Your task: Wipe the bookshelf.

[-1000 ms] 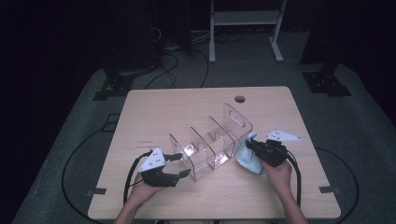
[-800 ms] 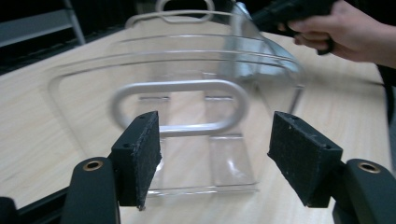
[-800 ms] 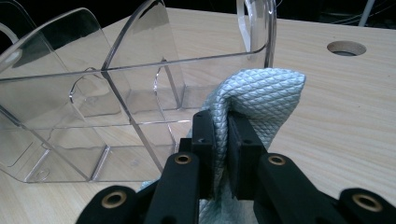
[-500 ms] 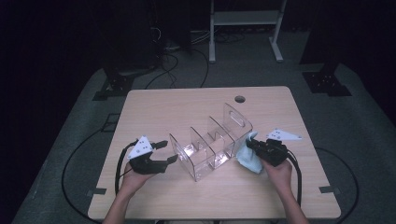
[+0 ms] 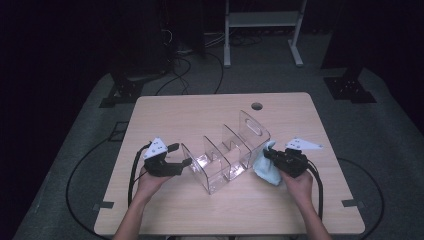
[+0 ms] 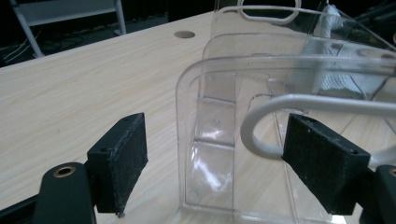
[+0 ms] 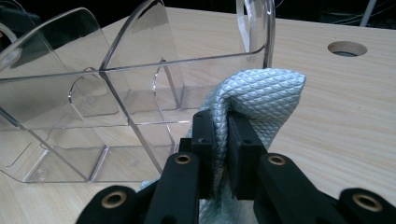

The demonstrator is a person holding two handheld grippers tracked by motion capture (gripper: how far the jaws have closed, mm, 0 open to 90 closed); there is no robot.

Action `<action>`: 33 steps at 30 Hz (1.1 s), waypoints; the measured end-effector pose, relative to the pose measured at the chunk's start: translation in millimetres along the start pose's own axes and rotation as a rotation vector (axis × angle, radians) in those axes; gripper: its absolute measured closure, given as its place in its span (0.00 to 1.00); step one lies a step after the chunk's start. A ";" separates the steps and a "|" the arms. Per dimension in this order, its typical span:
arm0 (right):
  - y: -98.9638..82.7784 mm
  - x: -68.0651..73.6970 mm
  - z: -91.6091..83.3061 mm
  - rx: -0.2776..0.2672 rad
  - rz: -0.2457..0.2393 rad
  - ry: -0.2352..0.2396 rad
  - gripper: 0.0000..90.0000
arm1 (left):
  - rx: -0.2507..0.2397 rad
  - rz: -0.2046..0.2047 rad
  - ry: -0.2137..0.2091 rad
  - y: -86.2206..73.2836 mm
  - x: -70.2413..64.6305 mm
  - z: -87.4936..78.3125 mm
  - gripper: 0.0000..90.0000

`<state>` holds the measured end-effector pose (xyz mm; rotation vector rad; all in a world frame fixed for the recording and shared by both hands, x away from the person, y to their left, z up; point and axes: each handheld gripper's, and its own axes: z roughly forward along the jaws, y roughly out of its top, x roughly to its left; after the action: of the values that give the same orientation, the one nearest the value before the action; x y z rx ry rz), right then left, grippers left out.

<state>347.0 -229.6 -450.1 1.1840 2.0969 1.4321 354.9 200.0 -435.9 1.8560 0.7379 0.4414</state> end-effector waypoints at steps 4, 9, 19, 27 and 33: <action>0.0 -0.5 0.1 -0.001 -0.001 0.001 0.91 | 0.010 -0.004 0.009 3.5 -0.5 5.8 0.30; 0.0 -0.3 -0.4 -0.003 0.001 0.003 0.91 | 0.009 -0.007 0.054 3.7 -7.2 7.3 0.48; 0.0 3.7 -6.1 -0.012 -0.012 0.010 0.91 | -0.020 -0.014 0.077 -1.2 -13.3 4.5 0.53; -5.4 11.0 -18.9 -0.023 -0.030 0.013 0.91 | -0.025 0.001 0.042 -8.1 -14.3 -10.0 0.53; -8.7 27.6 -14.5 -0.037 -0.046 0.057 0.91 | -0.029 0.010 0.047 -12.4 -19.6 -17.6 0.53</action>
<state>317.1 -218.0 -446.8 1.0863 2.1117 1.4947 326.1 202.4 -439.7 1.8283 0.7505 0.5004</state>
